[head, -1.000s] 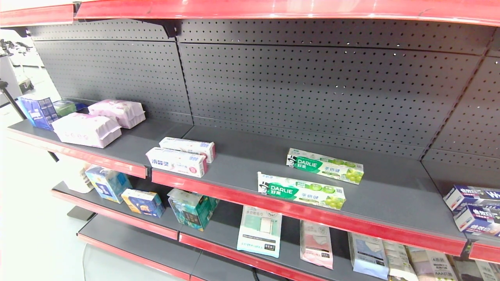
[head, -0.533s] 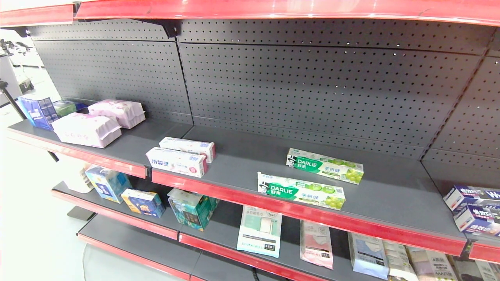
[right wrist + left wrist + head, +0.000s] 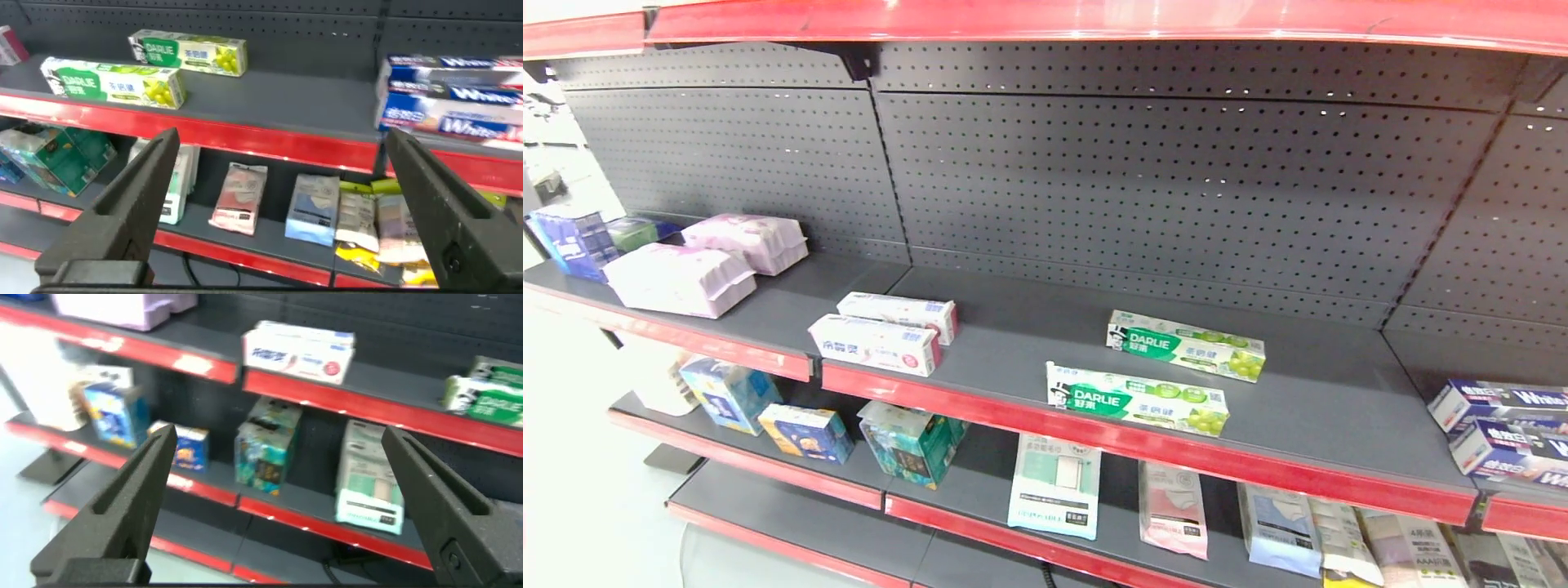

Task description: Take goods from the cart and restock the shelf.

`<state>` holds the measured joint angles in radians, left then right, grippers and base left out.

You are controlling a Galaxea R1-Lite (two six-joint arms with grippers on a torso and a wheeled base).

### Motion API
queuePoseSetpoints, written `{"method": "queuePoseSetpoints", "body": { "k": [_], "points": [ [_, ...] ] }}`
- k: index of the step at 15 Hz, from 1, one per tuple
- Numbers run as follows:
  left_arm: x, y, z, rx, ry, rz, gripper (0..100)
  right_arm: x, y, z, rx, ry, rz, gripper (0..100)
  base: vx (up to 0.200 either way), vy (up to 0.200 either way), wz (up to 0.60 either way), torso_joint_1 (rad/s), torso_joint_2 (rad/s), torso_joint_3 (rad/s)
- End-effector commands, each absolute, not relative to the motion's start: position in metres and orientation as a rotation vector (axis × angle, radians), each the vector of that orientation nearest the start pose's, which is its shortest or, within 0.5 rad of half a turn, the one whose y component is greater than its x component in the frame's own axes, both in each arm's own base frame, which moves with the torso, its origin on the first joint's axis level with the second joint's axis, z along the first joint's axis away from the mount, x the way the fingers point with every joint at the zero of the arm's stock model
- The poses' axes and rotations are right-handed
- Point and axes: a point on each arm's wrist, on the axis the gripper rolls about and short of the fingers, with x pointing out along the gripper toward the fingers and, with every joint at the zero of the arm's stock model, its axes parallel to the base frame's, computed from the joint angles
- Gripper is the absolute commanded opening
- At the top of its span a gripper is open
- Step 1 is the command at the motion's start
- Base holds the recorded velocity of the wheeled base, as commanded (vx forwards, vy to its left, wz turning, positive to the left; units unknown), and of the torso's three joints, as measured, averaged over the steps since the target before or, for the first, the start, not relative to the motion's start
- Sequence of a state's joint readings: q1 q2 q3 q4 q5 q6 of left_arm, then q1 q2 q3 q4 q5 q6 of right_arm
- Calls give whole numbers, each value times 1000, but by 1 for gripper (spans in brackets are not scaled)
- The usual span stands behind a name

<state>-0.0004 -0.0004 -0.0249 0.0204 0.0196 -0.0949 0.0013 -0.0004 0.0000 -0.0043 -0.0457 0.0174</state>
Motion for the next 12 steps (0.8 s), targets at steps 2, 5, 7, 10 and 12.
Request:
{"method": "queuePoseSetpoints", "body": {
  "k": [2, 5, 7, 10, 12],
  "points": [
    [-25, 0, 80, -95, -6, 20, 100, -23, -1, 76, 17, -5, -44, 100, 0, 0, -600, 5, 2, -2],
    [-25, 0, 80, -95, -6, 20, 100, -23, -1, 76, 15, -5, -44, 100, 0, 0, -600, 4, 2, 1],
    [-25, 0, 80, -95, -6, 20, 100, -23, -1, 76, 15, -5, -44, 100, 0, 0, -600, 2, -2, -2],
    [-25, 0, 80, -95, -6, 20, 100, -23, -1, 76, 15, -5, -44, 100, 0, 0, -600, -1, -1, 2],
    [-25, 0, 80, -95, -6, 20, 100, -23, -1, 76, 14, -5, -44, 100, 0, 0, 0, 0, 0, 0]
  ]
}}
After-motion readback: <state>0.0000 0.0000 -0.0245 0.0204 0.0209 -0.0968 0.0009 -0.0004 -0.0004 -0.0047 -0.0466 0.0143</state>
